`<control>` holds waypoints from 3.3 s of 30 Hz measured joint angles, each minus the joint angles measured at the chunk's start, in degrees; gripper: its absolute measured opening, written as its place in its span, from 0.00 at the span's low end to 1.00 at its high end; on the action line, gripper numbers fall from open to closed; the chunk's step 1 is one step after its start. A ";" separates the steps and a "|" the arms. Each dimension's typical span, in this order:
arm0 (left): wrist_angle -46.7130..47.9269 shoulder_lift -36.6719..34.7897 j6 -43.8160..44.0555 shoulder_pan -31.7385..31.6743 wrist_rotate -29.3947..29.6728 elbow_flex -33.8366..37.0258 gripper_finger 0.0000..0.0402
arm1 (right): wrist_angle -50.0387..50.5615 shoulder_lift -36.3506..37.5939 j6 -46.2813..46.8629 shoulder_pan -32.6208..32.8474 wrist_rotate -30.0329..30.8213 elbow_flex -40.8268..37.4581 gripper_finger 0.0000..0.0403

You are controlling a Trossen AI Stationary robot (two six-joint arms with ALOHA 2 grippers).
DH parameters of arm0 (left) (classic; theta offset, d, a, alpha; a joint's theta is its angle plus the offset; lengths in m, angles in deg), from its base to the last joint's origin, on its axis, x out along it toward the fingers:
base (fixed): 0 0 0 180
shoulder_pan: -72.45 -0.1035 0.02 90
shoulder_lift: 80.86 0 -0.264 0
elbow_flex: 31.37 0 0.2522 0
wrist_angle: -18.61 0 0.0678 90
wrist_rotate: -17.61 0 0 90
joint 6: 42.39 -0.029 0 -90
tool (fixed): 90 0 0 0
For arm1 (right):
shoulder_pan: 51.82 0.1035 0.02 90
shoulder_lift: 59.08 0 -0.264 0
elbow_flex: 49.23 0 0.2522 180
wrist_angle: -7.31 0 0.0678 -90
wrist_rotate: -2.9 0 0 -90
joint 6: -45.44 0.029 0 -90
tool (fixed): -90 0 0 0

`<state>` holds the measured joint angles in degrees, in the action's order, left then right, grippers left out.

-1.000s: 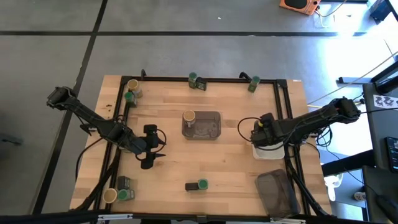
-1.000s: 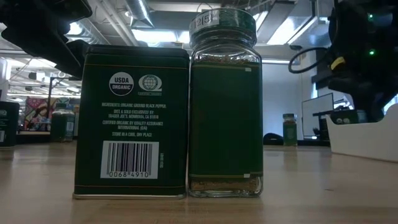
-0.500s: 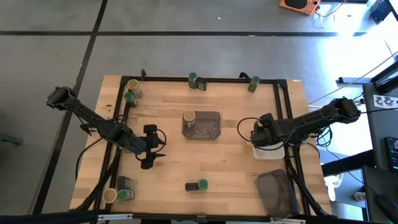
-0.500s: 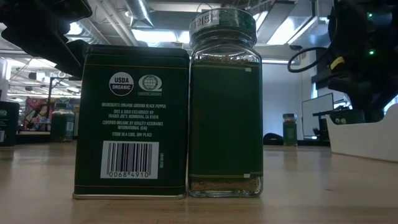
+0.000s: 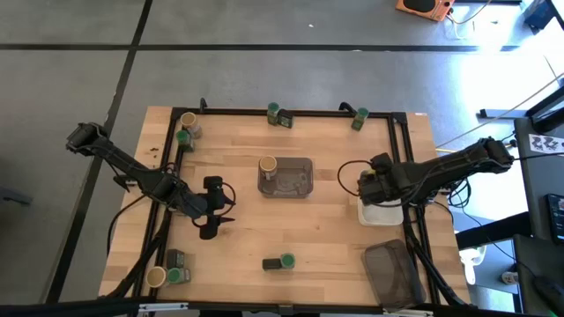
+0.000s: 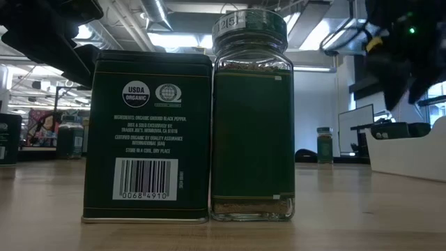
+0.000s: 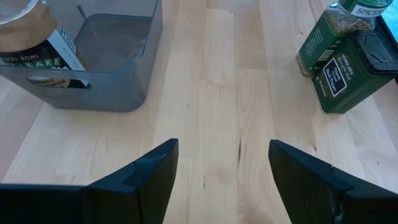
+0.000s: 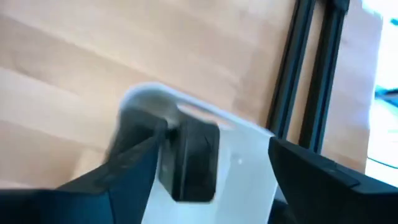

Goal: Sort spices by type
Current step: Put the top right green seasoning bottle into the bottom black bin

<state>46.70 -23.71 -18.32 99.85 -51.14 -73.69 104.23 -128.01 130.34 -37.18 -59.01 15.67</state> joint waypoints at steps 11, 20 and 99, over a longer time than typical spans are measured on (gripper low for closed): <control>0.00 0.01 -0.37 -0.04 0.00 0.00 0.61 | -7.54 -0.19 -7.43 -0.28 17.36 5.11 0.77; -0.48 0.00 -0.42 -0.04 0.00 0.00 0.61 | -21.39 -1.95 -25.21 -8.61 20.83 5.07 0.77; -13.27 0.00 -14.13 -8.66 3.87 0.00 0.61 | -56.35 -20.69 -80.85 -68.20 -14.56 5.20 0.53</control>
<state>33.43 -23.71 -32.45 91.20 -47.27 -73.69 47.88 -148.70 49.49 -105.38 -73.56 20.87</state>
